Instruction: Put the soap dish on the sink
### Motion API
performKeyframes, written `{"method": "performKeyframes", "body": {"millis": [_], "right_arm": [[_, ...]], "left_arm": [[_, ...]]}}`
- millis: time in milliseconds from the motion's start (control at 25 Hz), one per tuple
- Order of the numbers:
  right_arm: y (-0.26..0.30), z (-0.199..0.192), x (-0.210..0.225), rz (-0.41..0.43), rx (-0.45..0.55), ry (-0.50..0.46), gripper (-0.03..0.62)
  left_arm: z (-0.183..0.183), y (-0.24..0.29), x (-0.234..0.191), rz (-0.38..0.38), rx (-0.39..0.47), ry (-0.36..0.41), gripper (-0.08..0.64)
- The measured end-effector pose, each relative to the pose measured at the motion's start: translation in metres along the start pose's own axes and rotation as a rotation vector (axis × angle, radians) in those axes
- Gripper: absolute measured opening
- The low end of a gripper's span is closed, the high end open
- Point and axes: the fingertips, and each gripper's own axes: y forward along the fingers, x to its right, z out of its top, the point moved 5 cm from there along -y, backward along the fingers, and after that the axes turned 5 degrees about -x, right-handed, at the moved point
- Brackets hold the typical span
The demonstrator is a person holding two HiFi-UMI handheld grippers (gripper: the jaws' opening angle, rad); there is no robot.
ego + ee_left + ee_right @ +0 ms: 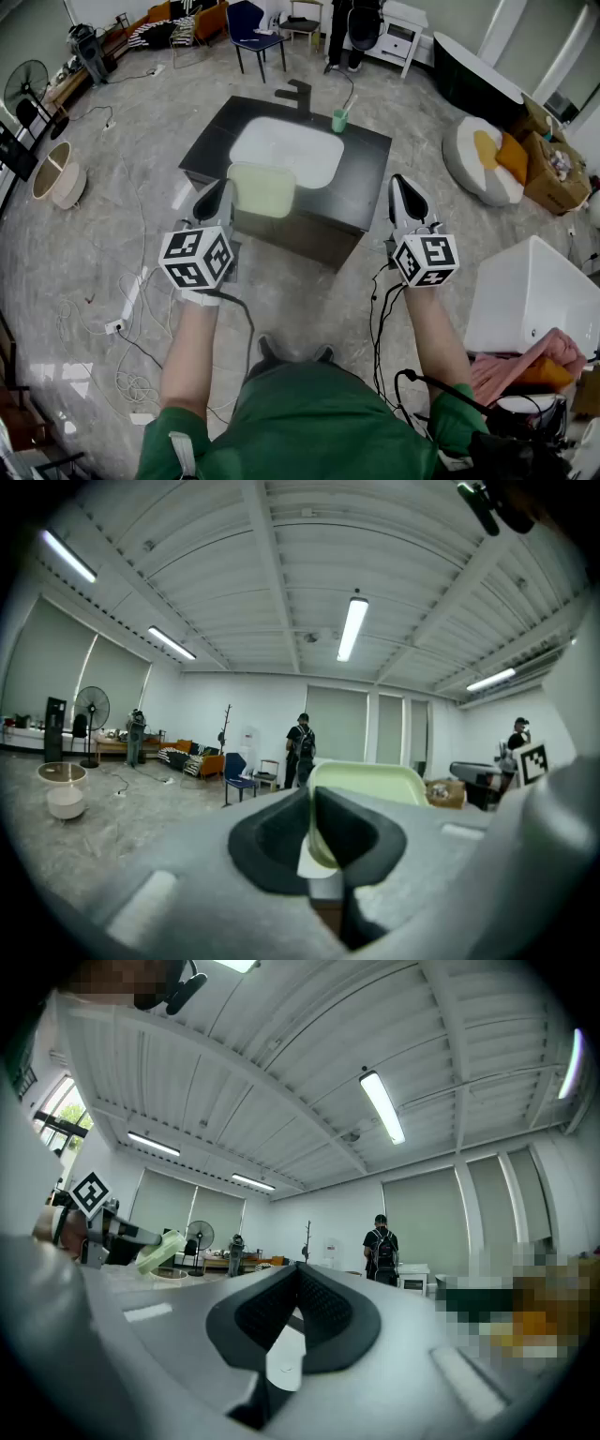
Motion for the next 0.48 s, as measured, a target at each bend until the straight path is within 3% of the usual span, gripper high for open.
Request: {"method": "performKeyframes", "body": {"millis": [160, 480], "right_arm": [[0.007, -0.005, -0.033, -0.017, 0.009, 0.057, -0.008], [0.018, -0.006, -0.077, -0.019, -0.010, 0.005, -0.008]], "left_arm": [[-0.006, -0.009, -0.027, 0.003, 0.001, -0.025, 0.020], [-0.011, -0.021, -0.061, -0.002, 0.001, -0.056, 0.020]]}}
